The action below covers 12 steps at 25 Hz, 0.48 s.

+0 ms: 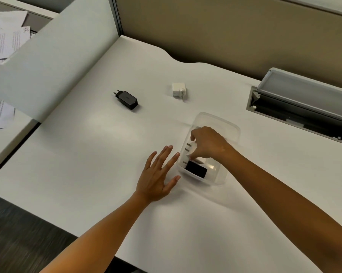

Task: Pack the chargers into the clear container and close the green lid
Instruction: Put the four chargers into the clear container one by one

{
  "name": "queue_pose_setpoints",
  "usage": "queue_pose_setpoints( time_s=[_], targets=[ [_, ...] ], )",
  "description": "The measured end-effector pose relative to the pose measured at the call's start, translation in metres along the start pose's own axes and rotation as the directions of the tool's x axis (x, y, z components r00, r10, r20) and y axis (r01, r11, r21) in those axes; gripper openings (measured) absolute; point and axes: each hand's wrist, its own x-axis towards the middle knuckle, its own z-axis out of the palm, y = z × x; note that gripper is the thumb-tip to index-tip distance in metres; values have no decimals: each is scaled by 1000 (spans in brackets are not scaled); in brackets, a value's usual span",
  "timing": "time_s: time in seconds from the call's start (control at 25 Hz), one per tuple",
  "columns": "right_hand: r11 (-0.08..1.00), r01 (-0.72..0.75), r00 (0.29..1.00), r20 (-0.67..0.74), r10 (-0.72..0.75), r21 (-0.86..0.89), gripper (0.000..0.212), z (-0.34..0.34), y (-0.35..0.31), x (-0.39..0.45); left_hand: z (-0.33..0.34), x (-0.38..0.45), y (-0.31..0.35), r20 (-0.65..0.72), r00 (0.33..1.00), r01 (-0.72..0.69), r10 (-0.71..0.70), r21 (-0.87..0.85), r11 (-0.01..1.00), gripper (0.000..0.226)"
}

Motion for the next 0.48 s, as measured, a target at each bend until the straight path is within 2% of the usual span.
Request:
queue_pose_setpoints(
  time_s=[0.08,0.24,0.48],
  targets=[
    [999,11,1000,-2,-11,48,61,8,7,2,1,0,0,-4,1000,5,-5,0,1000,68],
    [984,-13,997,79,-1,179,61,18,22,-2,1,0,0,-12,1000,12,-12,-11,1000,69],
    [983,-1,997,79,-14,181,61,26,30,-18,3,0,-2,-6,1000,18,-18,-30,999,71]
  ],
)
